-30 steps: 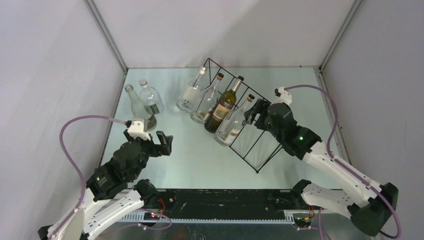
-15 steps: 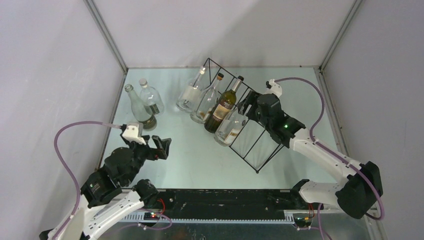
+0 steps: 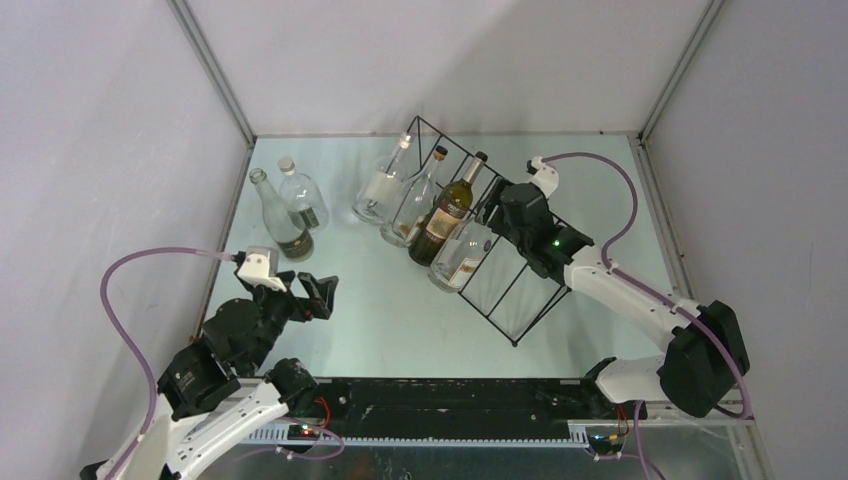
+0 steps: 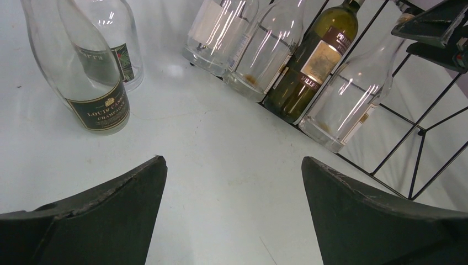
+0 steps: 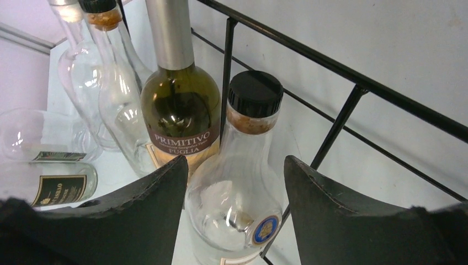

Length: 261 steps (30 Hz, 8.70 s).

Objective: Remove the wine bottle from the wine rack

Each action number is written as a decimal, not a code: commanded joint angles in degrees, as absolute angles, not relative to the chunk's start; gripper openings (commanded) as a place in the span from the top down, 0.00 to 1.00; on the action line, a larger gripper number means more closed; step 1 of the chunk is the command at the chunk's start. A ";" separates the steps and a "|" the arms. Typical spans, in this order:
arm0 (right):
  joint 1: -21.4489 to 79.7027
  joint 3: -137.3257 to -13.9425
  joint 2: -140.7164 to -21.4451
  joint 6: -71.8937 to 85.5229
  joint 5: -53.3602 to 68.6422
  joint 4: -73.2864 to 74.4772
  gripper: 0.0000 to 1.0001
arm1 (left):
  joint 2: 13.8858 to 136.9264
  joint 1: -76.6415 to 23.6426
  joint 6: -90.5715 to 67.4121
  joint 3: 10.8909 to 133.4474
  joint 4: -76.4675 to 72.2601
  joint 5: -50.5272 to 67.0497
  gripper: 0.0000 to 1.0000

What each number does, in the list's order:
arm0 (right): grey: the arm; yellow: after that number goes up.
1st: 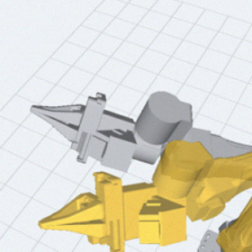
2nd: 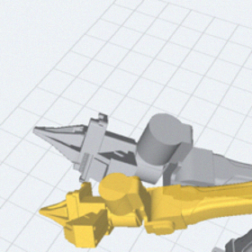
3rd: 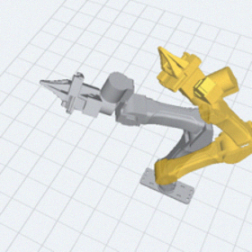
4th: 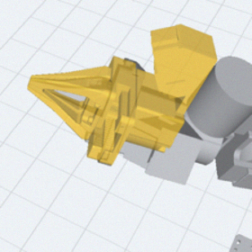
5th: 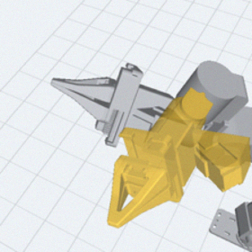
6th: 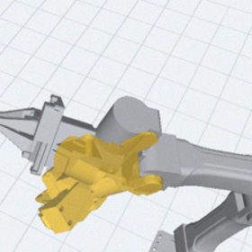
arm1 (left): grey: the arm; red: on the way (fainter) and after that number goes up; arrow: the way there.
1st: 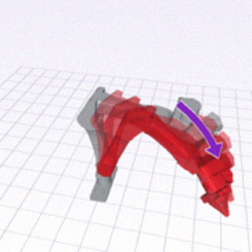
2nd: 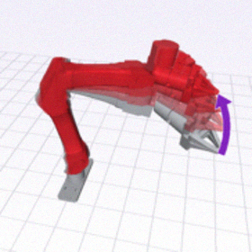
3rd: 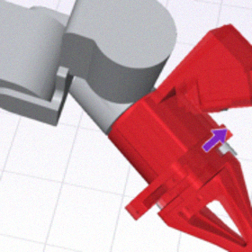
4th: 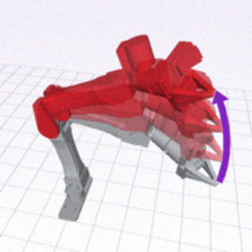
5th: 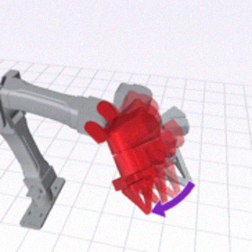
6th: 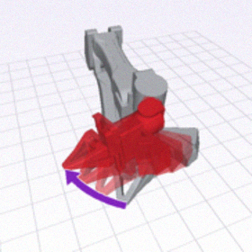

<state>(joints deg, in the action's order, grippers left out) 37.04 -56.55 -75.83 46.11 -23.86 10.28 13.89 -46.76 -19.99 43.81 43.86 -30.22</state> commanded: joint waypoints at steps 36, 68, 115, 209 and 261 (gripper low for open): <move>37.58 -62.75 -77.90 40.07 -25.63 2.69 0.99 | 14.99 -47.06 -20.14 43.57 43.16 -31.37 0.00; 73.26 -68.52 -84.77 5.38 -41.91 -18.51 1.00 | 8.95 -47.09 -24.66 44.43 46.89 -41.46 0.00; 72.08 -101.04 -110.64 18.82 -26.18 6.41 0.18 | 1.42 -47.06 -31.31 45.70 53.24 -53.67 0.02; 75.16 -61.43 -66.24 35.51 -43.33 25.18 0.11 | 34.27 -46.28 -19.31 38.71 20.61 -51.87 1.00; 69.24 -48.49 -54.53 35.67 -39.43 24.66 0.09 | 60.26 8.24 -8.69 48.57 -18.09 -36.30 0.99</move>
